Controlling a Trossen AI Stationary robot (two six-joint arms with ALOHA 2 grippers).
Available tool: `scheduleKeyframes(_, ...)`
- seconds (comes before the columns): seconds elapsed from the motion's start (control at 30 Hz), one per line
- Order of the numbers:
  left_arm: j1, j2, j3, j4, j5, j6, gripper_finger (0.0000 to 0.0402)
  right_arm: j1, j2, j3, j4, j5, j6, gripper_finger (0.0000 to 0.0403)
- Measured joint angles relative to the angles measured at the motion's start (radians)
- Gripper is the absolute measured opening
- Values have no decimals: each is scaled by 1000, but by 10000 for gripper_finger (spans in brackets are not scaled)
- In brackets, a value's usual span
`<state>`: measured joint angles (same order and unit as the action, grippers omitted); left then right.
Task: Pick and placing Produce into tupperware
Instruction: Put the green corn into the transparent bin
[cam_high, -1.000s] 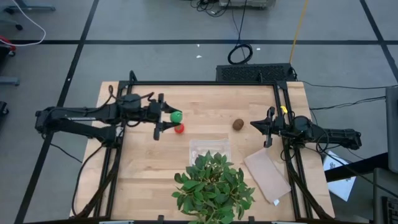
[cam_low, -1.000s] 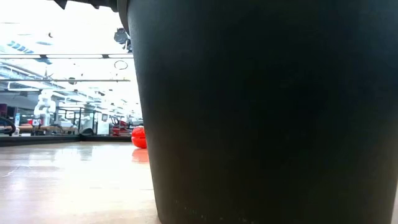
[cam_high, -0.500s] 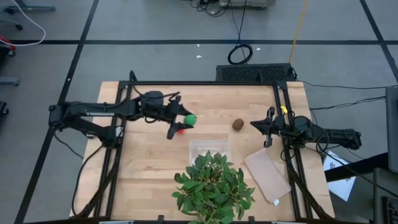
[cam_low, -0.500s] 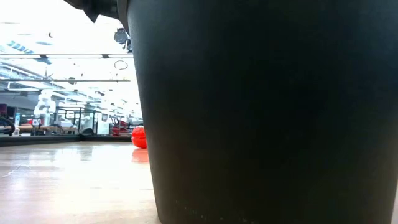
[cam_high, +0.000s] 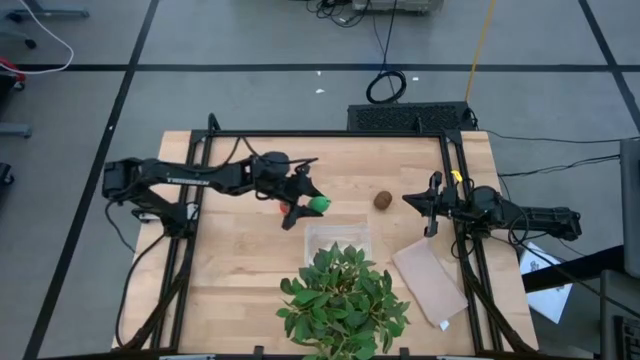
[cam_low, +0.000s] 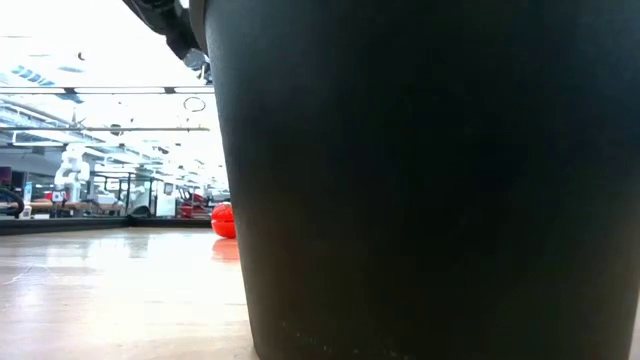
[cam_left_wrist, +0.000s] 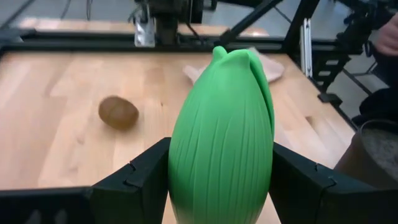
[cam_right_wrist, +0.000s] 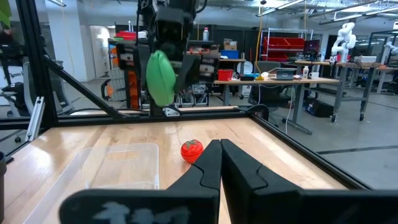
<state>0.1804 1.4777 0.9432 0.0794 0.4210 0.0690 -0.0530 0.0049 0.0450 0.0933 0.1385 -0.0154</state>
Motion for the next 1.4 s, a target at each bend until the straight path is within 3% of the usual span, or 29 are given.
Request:
scheduleKeyframes(0.4,-67,56,0,32,-6,-20,223,0,0,0,0,0,-4,0)
scheduleKeyframes(0.67,-137,89,57,-11,-109,-29,223,0,0,0,0,0,-5,0)
scheduleKeyframes(1.17,-191,336,317,-301,-111,100,223,0,8,0,-2,20,-4,0)
scheduleKeyframes(1.4,-220,388,370,-473,-192,253,223,0,13,0,0,19,-5,0)
